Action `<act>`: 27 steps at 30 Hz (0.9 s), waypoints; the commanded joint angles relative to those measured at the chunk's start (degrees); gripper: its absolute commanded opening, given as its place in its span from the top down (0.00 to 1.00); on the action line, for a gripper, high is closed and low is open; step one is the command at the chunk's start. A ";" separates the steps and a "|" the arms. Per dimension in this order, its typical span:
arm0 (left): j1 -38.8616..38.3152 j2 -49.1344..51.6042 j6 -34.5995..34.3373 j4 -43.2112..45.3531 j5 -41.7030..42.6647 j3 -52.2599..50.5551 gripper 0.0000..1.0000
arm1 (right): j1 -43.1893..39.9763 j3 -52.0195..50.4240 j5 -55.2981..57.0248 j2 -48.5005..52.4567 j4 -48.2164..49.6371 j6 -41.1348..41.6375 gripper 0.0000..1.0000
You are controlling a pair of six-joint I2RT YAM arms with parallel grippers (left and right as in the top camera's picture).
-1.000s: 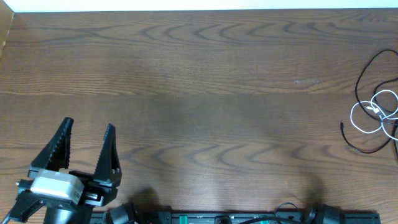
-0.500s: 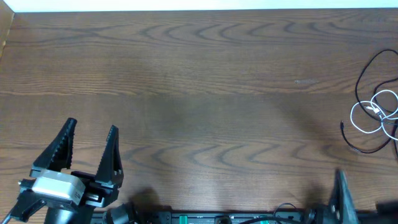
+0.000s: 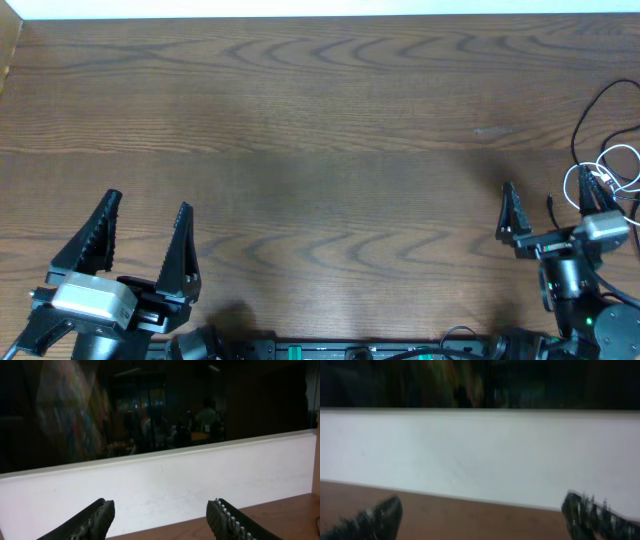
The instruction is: Untangle cables
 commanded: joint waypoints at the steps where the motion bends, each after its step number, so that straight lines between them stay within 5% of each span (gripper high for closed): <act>1: -0.28 -0.17 -0.33 -0.13 0.13 1.25 0.36 | 0.22 -3.91 1.60 1.97 3.06 -0.15 0.01; 18: -0.28 -0.17 -0.33 -0.98 0.13 1.25 0.35 | 0.22 -9.01 6.73 10.27 8.37 7.48 0.01; 27: -0.28 -0.17 -0.31 -1.01 0.13 1.25 0.35 | 0.22 -18.78 6.93 10.27 24.04 14.69 0.01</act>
